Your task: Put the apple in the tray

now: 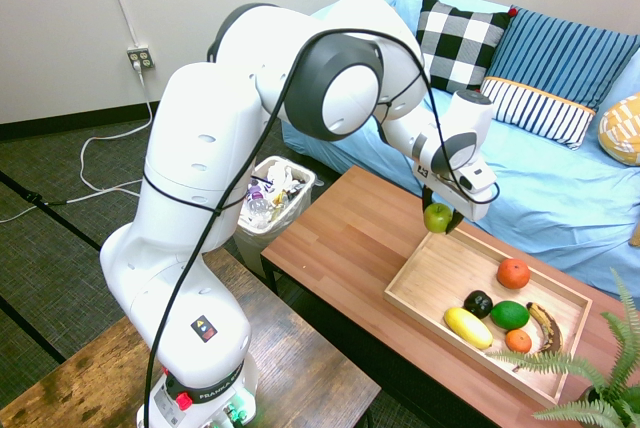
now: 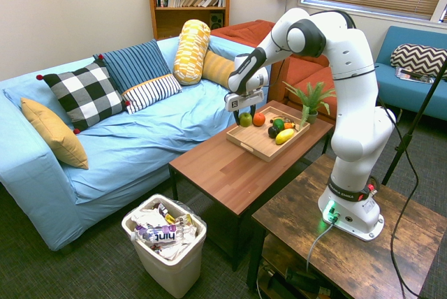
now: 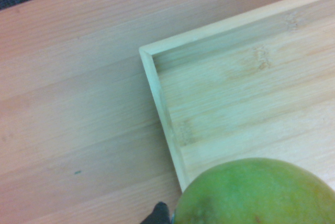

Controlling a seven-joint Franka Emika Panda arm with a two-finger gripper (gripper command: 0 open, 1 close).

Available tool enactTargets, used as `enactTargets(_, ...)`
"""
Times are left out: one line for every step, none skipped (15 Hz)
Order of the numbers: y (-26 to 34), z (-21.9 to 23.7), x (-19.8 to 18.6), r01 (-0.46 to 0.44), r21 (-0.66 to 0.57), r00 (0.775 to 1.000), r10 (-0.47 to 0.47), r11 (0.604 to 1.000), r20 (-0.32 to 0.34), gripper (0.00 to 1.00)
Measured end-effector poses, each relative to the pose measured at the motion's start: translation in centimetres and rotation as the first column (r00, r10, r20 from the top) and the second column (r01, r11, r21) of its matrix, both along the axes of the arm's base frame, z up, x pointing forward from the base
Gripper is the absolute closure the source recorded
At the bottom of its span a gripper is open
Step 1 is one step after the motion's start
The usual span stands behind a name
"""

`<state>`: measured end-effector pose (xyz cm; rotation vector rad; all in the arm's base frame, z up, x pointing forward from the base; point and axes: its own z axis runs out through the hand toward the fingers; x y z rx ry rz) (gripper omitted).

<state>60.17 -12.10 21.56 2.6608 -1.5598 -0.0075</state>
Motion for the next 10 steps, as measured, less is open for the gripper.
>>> enactTargets(-0.5, -0.6, 0.6, 0.003, 0.001, 1.000, -0.003, 1.000, -0.002, 1.00)
enactTargets(-1.1, -1.3, 1.1, 0.010, -0.003, 1.000, -0.010, 1.000, -0.006, 1.00)
enactTargets(-1.6, -1.9, 1.5, 0.016, -0.006, 1.000, -0.016, 1.000, -0.009, 1.00)
enactTargets(-2.2, -2.5, 1.8, 0.021, -0.006, 1.000, -0.021, 1.000, -0.015, 1.00)
enactTargets(-2.8, -3.4, 2.1, 0.026, -0.007, 0.999, -0.026, 1.000, -0.024, 1.00)
enactTargets(-3.5, -4.3, 2.2, 0.030, -0.008, 0.999, -0.030, 1.000, -0.030, 1.00)
enactTargets(-4.2, -5.1, 2.3, 0.036, -0.005, 0.999, -0.036, 0.999, -0.036, 1.00)
enactTargets(-4.7, -5.8, 2.5, 0.041, -0.003, 0.998, -0.041, 0.999, -0.040, 1.00)
enactTargets(-5.2, -6.2, 2.6, 0.046, -0.001, 0.998, -0.046, 0.999, -0.044, 1.00)
enactTargets(-5.7, -6.6, 2.8, 0.049, 0.004, 0.998, -0.049, 0.999, -0.047, 1.00)
